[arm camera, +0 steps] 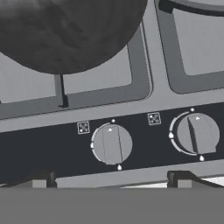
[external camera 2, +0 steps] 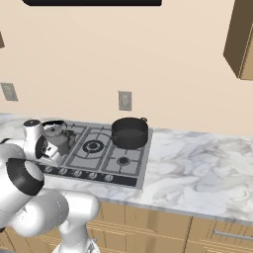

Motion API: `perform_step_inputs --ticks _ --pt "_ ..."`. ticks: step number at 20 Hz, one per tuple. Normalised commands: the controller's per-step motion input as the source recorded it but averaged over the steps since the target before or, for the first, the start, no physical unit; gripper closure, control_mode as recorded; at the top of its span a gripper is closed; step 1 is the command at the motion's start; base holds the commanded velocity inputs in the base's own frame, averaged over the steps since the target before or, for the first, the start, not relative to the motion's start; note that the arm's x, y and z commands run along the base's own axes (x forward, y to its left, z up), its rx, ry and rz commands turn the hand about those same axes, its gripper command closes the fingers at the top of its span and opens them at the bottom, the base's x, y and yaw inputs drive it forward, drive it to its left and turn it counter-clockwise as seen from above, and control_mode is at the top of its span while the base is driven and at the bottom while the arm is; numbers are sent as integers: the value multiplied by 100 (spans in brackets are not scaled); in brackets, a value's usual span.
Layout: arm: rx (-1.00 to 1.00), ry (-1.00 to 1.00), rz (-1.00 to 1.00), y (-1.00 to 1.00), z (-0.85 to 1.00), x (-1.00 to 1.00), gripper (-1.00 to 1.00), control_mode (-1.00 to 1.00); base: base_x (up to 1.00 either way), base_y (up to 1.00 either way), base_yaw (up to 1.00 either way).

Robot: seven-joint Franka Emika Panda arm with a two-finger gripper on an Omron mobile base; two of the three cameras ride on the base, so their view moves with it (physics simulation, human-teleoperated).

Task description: Pick the kettle from the counter and place it on a stove burner. Then turn the burner on.

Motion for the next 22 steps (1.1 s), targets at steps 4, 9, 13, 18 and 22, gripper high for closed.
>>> perform_step_inputs --ticks 4,9,13,18,22 --pt "-8 1 0 0 -27 2 -100 -100 0 0 0" --pt "-4 0 2 0 -18 0 -100 -100 0 0 0" --pt "0 0 1 0 -12 0 -100 -100 0 0 0" --pt "-1 0 0 -4 -15 7 -100 -100 0 0 0" --pt "-2 0 0 -4 -19 16 -100 -100 0 0 0"
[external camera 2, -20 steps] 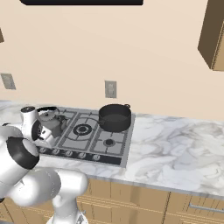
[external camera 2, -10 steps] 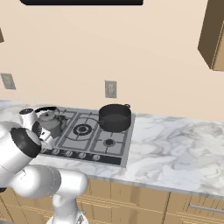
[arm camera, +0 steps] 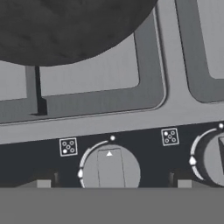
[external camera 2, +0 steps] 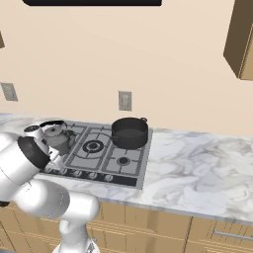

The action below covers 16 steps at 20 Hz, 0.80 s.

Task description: Pick the kettle from the counter and place it on a stove burner. Then turn the burner on.

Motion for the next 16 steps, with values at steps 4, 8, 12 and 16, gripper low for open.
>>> perform_step_inputs --ticks 4,8,12,16 --pt "-1 0 0 0 -21 23 -100 -100 0 0 0" --pt "0 0 0 0 -10 14 -100 -100 0 0 0" --pt "0 -5 0 -11 -16 -1 -100 -100 0 0 0" --pt "0 -6 0 -34 -14 -8 -100 -100 0 0 0"
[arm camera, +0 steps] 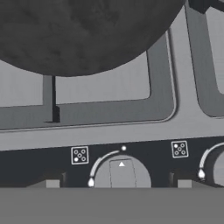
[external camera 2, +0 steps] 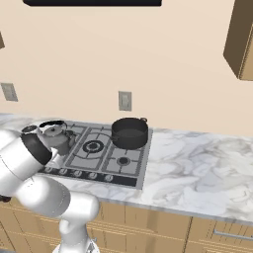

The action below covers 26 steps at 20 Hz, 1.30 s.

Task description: Pick the kettle from the counter and place it on a stove burner. Then turn the burner on.

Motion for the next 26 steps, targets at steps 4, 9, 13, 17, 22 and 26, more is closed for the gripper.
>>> perform_step_inputs --ticks 4,9,13,17,22,26 --pt "0 -2 0 -7 0 0 -100 -100 0 0 0" --pt "4 -1 0 -6 0 0 -100 -100 0 0 0" --pt "0 0 0 0 0 0 -100 -100 0 0 0" --pt "0 0 0 0 -9 0 -100 -100 0 0 0" --pt "0 0 0 0 -9 0 -100 -100 0 0 0" --pt "0 0 0 0 -6 0 100 -100 0 0 0"
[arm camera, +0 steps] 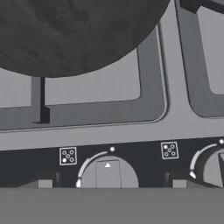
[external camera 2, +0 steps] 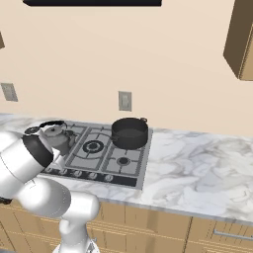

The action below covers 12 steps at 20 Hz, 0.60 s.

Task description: Pick the kettle from the counter and place it on a stove burner. Then turn the burner on.

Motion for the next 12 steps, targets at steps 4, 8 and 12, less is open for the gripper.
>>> perform_step_inputs --ticks 4,8,12 --pt "0 0 0 0 0 0 100 -100 0 0 0" --pt "0 0 0 0 0 0 100 -100 0 0 0" --pt "0 -1 3 0 0 -4 100 -100 0 0 0"
